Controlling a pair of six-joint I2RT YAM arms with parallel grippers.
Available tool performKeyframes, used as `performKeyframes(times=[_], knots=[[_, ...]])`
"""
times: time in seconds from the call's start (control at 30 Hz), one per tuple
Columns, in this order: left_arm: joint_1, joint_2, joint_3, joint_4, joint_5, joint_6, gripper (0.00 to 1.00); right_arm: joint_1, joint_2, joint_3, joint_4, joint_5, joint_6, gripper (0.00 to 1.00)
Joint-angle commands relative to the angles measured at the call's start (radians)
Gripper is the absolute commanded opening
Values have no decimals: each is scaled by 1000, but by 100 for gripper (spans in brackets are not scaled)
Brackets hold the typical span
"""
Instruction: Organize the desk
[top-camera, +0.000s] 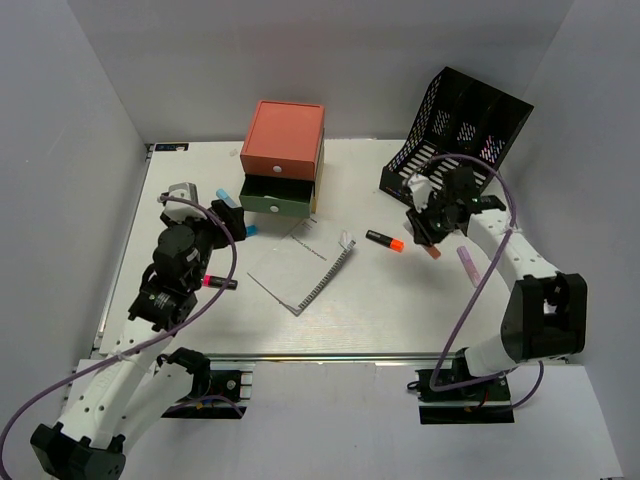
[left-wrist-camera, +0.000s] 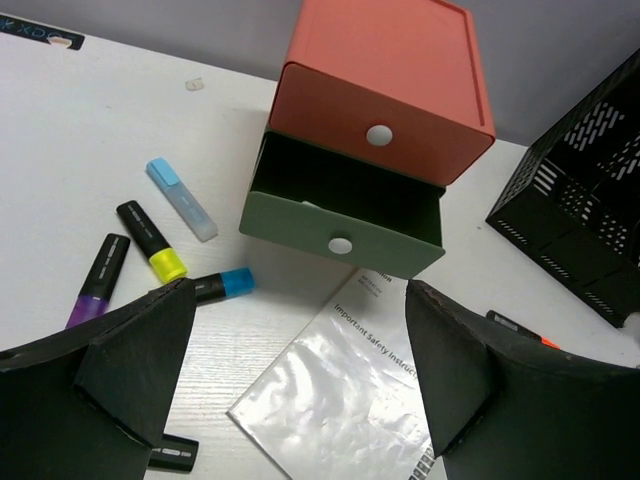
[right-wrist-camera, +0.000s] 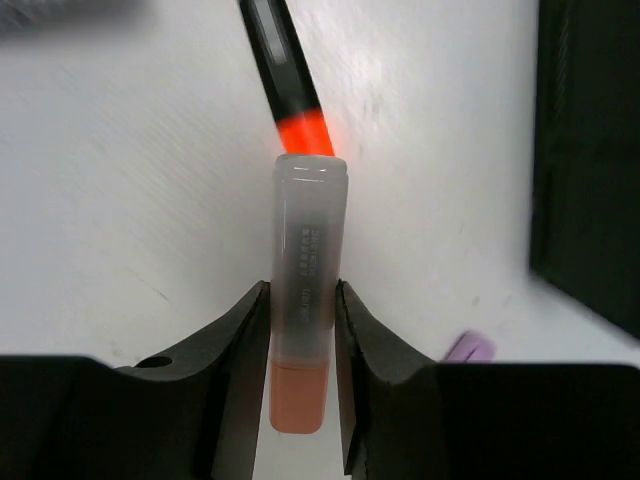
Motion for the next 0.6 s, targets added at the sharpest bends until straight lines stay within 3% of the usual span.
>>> performKeyframes(times=[0.0,0.13,0.37,0.57], knots=[[4,8,15,-22,-50,-1,95,68,-36,154,-84,-139,-82,0],[4,11,10,-22,-90,2,95,194,-4,308,-98,-196,-128,0],[-5,43,7,-36,-138,10,95,413,168,626,11,-156,-184,0],[-5,54,4,-42,-161,13,95,542,287,723,175,-124,-249,0]])
